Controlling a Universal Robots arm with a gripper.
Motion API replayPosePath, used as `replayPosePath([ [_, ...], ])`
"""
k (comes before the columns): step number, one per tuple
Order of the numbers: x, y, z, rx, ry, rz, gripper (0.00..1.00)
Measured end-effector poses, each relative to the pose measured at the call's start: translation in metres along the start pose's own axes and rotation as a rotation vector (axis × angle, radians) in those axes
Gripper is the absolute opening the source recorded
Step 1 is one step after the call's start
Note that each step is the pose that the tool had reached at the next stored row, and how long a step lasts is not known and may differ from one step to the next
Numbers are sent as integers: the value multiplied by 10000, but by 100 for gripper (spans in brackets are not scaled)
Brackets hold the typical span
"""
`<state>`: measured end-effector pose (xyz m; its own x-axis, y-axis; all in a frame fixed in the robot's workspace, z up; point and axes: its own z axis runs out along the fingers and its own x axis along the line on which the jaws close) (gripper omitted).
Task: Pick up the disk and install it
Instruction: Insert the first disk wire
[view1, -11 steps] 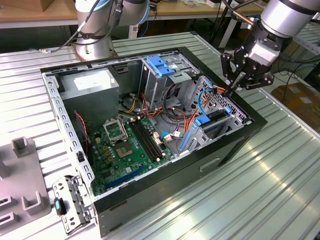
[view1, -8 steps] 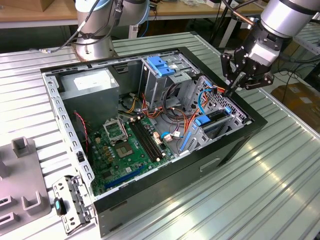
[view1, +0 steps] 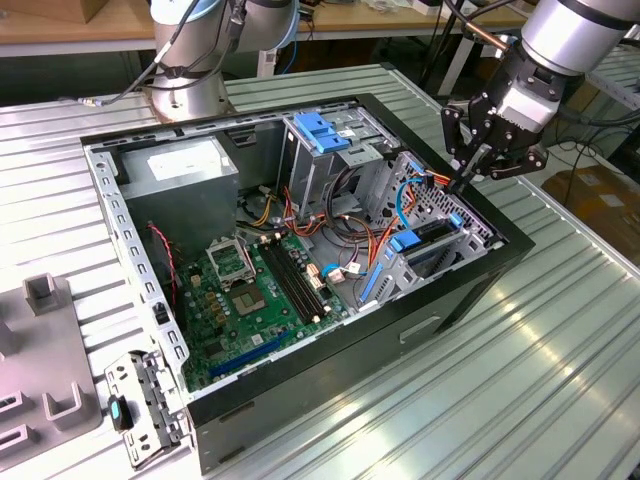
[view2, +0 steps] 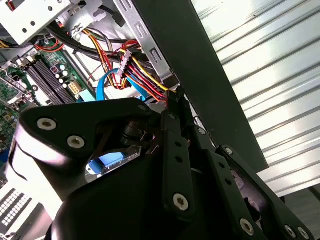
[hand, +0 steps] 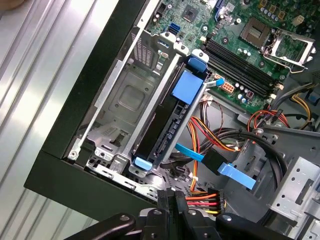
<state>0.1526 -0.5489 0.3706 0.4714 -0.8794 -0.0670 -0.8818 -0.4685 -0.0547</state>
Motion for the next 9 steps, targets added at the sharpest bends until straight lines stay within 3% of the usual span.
replayPosePath([
  [5,0,1,0,5,4,77,17],
  [9,0,1,2,59,49,890,17],
])
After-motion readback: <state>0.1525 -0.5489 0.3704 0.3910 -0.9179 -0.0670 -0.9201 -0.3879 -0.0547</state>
